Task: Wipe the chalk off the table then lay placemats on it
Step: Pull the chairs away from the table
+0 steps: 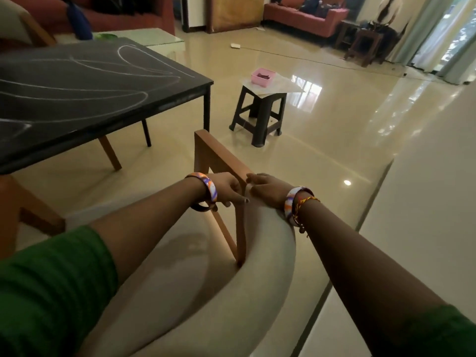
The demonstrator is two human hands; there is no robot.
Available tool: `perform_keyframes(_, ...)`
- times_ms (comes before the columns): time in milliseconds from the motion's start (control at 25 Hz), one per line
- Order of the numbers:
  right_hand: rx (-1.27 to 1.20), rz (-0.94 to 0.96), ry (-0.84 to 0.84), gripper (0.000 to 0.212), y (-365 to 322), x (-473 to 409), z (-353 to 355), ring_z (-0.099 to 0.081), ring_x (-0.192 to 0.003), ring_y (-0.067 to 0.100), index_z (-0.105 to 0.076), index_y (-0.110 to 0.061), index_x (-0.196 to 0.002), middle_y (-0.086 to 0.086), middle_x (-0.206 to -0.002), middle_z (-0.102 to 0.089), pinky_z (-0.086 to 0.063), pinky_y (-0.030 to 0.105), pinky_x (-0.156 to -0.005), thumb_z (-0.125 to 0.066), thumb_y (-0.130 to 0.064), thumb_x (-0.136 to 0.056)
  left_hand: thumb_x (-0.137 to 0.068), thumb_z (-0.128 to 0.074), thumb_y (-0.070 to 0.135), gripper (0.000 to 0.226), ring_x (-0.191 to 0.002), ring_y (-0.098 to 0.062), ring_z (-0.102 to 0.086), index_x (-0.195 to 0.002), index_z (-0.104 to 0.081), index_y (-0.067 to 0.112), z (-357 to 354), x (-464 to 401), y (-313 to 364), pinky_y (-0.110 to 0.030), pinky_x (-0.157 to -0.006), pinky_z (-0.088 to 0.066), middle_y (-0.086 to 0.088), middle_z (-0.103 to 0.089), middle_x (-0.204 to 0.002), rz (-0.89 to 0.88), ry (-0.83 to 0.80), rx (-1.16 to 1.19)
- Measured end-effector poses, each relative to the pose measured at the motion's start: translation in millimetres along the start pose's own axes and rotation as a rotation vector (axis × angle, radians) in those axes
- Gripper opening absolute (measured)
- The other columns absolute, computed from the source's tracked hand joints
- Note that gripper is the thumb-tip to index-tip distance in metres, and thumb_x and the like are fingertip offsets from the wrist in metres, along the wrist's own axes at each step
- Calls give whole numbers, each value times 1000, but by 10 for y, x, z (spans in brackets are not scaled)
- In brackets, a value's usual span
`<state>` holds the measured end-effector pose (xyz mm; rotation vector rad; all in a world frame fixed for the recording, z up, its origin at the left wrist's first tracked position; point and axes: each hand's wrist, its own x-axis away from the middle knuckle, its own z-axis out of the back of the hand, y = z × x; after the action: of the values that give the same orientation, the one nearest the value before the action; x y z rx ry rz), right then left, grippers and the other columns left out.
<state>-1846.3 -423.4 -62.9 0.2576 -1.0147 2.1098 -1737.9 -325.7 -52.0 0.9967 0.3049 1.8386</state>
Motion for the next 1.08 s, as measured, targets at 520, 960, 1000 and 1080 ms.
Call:
perform_keyframes(520, 876, 494, -177, 48, -388, -1398, 5, 19, -144, 27, -30, -32, -146, 1, -159, 11, -2, 50, -115, -34, -39, -99, -91, -54, 39, 51, -116, -22, -56, -131, -50, 8, 325, -211, -288, -36, -90, -52, -10, -55, -129, 243, 100, 280)
perform_keyframes(960, 1024, 1216, -425, 41, -337, -1955, 224, -18, -142, 27, -48, -25, -136, 2, -147, -38, -8, 49, -116, -28, -30, -101, -83, -62, 45, 54, -99, -25, -54, -126, -51, 15, 70, -1081, 217, -37, -94, -48, -5, -52, -106, 781, 327, 517)
perform_keyframes(1000, 1013, 1251, -456, 40, -363, -2001, 230, -25, -139, 25, -51, -25, -133, 1, -145, -42, -10, 50, -116, -28, -29, -101, -84, -60, 44, 50, -98, -25, -54, -123, -54, 13, 36, -1159, 233, -35, -93, -47, -4, -53, -102, 828, 397, 524)
perform_keyframes(1080, 976, 1282, -525, 39, -420, -2079, 230, -34, -133, 21, -58, -23, -126, 0, -140, -47, -9, 51, -115, -29, -28, -101, -89, -55, 38, 33, -90, -23, -52, -110, -57, 12, -10, -1262, 275, -32, -85, -45, -4, -52, -91, 878, 466, 489)
